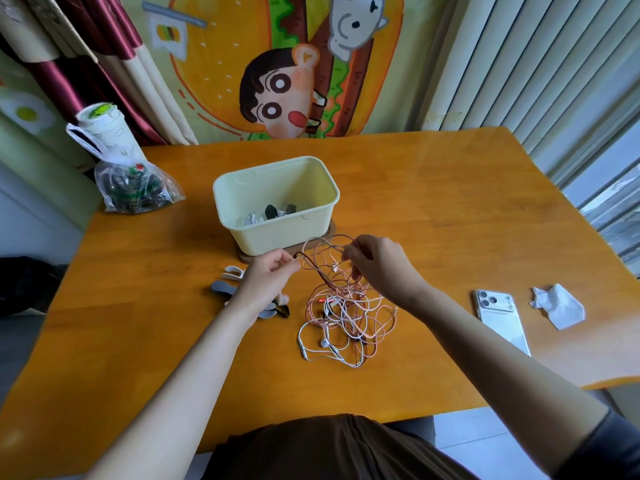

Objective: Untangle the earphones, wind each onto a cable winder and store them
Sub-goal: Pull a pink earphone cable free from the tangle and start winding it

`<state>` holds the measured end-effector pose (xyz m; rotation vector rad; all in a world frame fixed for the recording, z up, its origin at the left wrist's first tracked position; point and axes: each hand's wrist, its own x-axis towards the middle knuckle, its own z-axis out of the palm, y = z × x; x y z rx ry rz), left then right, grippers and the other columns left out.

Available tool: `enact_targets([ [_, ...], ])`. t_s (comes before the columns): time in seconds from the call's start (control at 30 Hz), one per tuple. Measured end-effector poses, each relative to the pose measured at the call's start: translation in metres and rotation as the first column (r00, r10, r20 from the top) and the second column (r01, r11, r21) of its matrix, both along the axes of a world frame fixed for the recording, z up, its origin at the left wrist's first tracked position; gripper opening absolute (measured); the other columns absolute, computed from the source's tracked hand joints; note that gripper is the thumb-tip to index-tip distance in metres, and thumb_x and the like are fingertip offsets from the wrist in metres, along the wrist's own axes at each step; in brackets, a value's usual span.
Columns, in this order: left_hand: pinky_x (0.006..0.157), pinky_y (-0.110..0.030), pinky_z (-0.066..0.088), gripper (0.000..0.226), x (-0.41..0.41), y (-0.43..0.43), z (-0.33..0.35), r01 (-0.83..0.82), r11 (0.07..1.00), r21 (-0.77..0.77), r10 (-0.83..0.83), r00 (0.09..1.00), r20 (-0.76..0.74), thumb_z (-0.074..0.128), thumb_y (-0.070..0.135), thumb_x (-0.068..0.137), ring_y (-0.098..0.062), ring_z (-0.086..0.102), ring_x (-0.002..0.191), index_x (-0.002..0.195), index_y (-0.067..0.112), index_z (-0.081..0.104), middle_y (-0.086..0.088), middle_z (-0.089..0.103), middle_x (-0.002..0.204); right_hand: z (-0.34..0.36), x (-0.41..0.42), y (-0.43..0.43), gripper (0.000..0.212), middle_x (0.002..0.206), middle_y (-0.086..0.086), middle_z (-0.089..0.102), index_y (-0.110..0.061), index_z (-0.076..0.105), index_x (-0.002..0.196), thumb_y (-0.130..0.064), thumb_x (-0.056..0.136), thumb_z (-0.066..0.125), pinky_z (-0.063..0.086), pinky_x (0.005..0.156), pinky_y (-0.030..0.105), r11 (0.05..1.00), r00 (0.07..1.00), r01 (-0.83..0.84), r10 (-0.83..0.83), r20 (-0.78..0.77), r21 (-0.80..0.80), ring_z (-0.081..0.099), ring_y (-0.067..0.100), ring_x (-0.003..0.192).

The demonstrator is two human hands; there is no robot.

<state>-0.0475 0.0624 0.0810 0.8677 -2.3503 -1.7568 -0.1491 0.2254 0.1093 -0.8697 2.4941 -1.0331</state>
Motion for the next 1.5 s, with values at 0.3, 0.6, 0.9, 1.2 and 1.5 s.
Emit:
enact_targets([
  [0.3,0.062,-0.03,0.044,0.024,-0.005,0.019,-0.003,0.012,0.953,0.303,-0.011,1.0,-0.004,0.066,0.03,0.088,-0.015,0.059,0.069,0.101,0.012,0.058,-0.005,0.062,0.083,0.006,0.006,0.001,0.02,0.06,-0.011,0.062,-0.017,0.064,0.08,-0.023,0.096,0.052,0.031,0.041,0.011,0.983,0.98,-0.184,0.182,0.085,0.016,0.044,0.002,0.04],
  [0.6,0.065,-0.023,0.042,0.01,0.0,0.015,-0.022,-0.036,0.991,0.126,0.042,0.998,-0.042,0.061,0.017,0.092,-0.013,0.05,0.072,0.091,0.018,0.051,-0.002,0.055,0.08,0.011,-0.005,0.013,0.019,0.067,-0.007,0.065,-0.013,0.07,0.088,-0.02,0.095,0.053,0.033,0.039,0.013,0.999,0.999,0.033,-0.033,-0.019,0.0,0.043,0.005,0.037],
  [0.9,0.069,-0.026,0.047,0.012,0.006,-0.01,-0.057,0.049,0.948,-0.316,-0.017,0.994,0.105,0.063,0.009,0.09,-0.02,0.057,0.088,0.093,0.018,0.056,-0.002,0.059,0.092,0.007,-0.008,0.021,0.017,0.06,-0.006,0.059,-0.007,0.071,0.089,-0.018,0.091,0.059,0.034,0.041,0.008,0.991,0.993,0.122,-0.122,-0.007,0.06,0.05,0.0,0.045],
  [1.2,0.078,-0.017,0.045,0.037,0.002,-0.007,-0.056,0.101,0.932,-0.347,-0.031,0.979,0.202,0.054,-0.007,0.089,-0.015,0.055,0.102,0.116,0.018,0.056,-0.004,0.054,0.125,0.0,-0.011,0.02,0.026,0.115,0.01,0.063,-0.009,0.065,0.115,-0.019,0.093,0.058,0.04,0.078,0.017,0.907,0.984,-0.158,0.178,-0.014,0.389,0.057,0.016,0.1],
  [1.5,0.072,-0.03,0.049,0.013,-0.031,0.039,0.0,0.357,0.934,-0.035,-0.355,0.907,-0.228,0.052,0.014,0.097,-0.011,0.06,0.076,0.102,0.023,0.061,0.007,0.062,0.074,0.025,-0.01,0.015,0.024,0.077,0.007,0.064,-0.01,0.068,0.092,-0.017,0.097,0.046,0.035,0.056,0.032,0.983,0.965,-0.013,0.06,-0.256,0.181,0.046,0.018,0.059],
])
